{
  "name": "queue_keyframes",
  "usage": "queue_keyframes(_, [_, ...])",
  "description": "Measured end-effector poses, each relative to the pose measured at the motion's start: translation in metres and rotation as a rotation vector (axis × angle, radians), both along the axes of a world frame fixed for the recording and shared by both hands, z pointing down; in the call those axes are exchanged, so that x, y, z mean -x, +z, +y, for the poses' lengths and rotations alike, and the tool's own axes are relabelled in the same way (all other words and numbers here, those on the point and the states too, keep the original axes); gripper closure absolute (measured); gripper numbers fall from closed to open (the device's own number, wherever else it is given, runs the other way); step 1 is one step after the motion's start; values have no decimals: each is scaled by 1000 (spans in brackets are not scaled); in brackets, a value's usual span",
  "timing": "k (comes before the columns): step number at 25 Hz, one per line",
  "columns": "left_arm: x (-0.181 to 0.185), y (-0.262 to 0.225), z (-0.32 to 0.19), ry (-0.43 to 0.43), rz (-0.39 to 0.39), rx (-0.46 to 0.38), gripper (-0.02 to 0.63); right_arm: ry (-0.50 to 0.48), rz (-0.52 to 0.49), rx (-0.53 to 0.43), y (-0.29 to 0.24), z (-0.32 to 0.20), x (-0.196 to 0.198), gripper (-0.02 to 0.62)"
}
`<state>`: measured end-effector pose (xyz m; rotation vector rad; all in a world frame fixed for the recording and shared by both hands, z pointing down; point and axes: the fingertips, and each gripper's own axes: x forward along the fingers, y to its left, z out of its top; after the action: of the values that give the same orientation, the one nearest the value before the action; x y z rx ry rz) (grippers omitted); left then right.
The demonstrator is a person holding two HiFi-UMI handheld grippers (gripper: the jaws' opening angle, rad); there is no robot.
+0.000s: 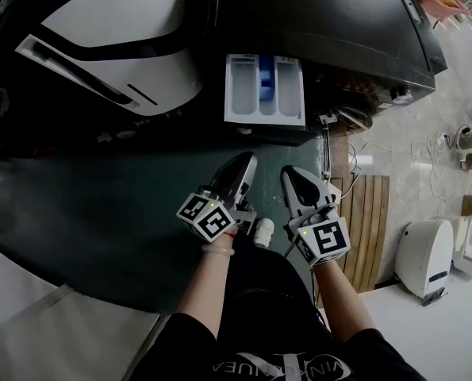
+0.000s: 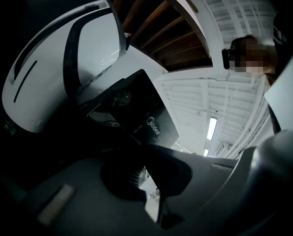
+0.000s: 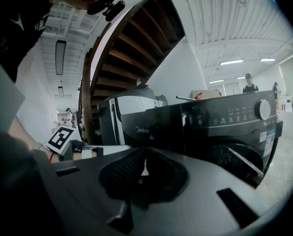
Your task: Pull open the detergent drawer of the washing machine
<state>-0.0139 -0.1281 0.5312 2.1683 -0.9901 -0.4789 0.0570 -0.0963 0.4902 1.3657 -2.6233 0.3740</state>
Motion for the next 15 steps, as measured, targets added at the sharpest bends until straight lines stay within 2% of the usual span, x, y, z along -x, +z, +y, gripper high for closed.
queue_keyframes(3, [5, -14, 1, -11, -143, -29, 597, -13, 16, 11, -13, -1, 0, 577])
queue_keyframes(8, [19, -37, 3, -42, -321, -73, 597, -50, 38, -75, -38, -3, -1, 578])
queue_keyframes(15, [33, -73, 3, -67, -438, -115, 597, -56, 37, -122, -76, -3, -8, 577])
